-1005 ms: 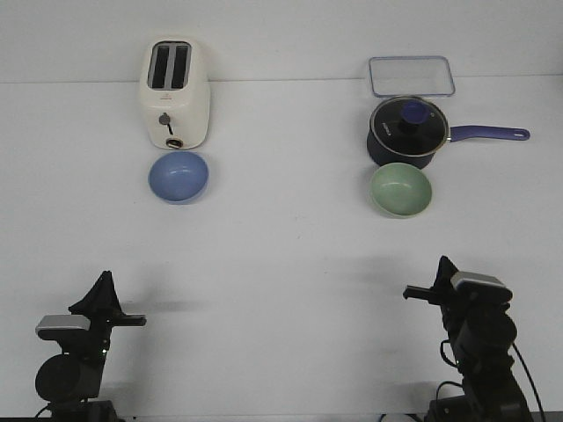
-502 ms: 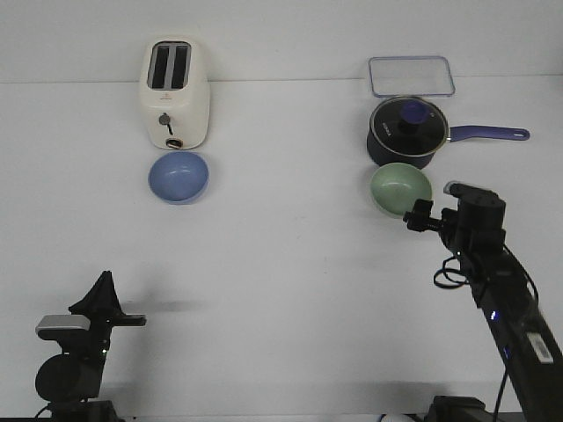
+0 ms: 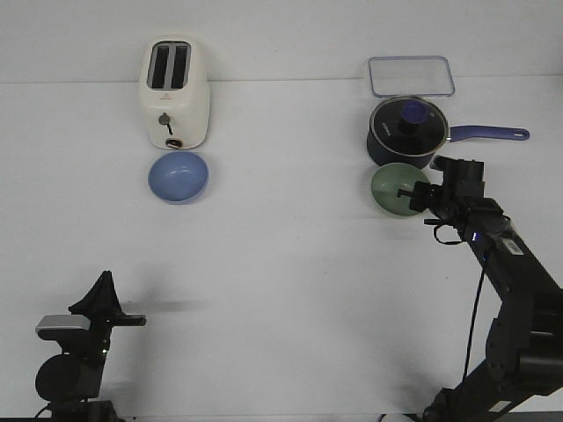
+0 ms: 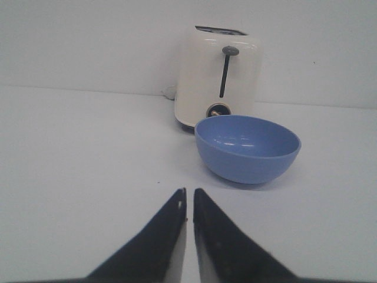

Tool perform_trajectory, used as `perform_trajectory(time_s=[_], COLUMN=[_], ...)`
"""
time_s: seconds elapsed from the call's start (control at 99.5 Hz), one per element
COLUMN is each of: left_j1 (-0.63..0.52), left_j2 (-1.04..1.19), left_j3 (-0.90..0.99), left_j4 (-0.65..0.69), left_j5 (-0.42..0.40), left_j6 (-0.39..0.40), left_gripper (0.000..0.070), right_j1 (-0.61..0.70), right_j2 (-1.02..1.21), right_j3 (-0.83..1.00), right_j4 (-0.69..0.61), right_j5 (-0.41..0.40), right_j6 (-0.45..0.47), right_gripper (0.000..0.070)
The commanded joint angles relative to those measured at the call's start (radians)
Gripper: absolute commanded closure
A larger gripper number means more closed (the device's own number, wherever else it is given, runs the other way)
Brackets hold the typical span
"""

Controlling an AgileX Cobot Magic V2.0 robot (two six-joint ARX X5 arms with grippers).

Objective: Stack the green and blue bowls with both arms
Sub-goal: 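Lift the green bowl with the right gripper and set it at table center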

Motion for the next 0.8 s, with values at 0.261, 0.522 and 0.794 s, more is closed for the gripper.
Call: perform_trajectory(time_s=[0.261,0.522,0.794], left_j1=[0.000,0.000,0.000], left_j2=[-0.002,-0.002,-0.002], left_j3=[-0.020,-0.020,-0.020], left_j4=[0.010,0.010,0.011], left_j5=[0.004,0.004,0.004], left_j6=[-0.003,-0.004,-0.004], left_gripper=[0.0685,0.0685,0.0685], right_j1=[-0.008,0.102,0.388], right_j2=[-0.145,-0.384,-0.546], right_j3=[0.035,-0.001,-0.234], right_j4=[-0.012,-0.143,-0.124], right_j5=[-0.135,-0.236,-0.162], right_j6=[-0.014,-0.015,0.049], right_gripper=[0.0700,0.0700,0.0700])
